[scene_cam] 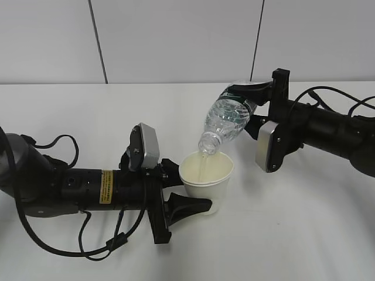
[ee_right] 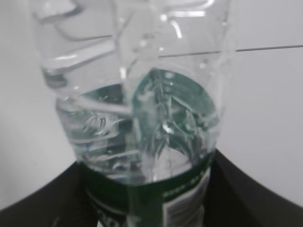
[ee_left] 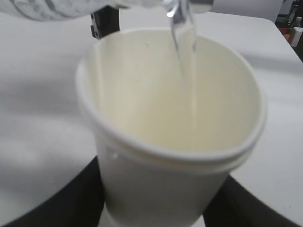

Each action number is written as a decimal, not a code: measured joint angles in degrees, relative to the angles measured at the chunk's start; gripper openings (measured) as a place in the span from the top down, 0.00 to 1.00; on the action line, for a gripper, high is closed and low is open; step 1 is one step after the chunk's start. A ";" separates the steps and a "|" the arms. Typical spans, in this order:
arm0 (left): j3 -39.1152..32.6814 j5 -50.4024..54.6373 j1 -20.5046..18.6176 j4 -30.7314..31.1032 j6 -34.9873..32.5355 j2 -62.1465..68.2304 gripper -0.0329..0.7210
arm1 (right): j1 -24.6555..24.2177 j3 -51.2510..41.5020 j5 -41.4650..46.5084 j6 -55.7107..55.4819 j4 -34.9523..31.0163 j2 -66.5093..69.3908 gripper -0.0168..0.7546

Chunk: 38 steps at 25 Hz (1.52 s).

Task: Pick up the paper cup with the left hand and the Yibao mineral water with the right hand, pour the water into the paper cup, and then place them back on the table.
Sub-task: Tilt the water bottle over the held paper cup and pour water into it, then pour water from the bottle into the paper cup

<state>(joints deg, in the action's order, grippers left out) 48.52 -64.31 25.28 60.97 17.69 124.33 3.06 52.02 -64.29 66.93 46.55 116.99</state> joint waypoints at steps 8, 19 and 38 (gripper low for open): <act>0.00 0.04 0.00 -0.35 0.04 0.00 0.41 | 0.00 0.00 0.00 0.03 0.00 0.00 0.47; 0.00 0.07 0.00 0.64 0.04 0.00 0.41 | 0.00 0.00 0.00 2.39 0.00 0.00 0.47; 0.00 0.25 0.00 1.77 0.13 0.00 0.40 | 0.00 0.00 0.00 5.97 -0.59 0.00 0.47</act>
<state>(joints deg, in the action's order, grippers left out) 48.52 -64.05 25.28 62.74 17.82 124.33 3.06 52.02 -64.29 72.90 45.96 116.99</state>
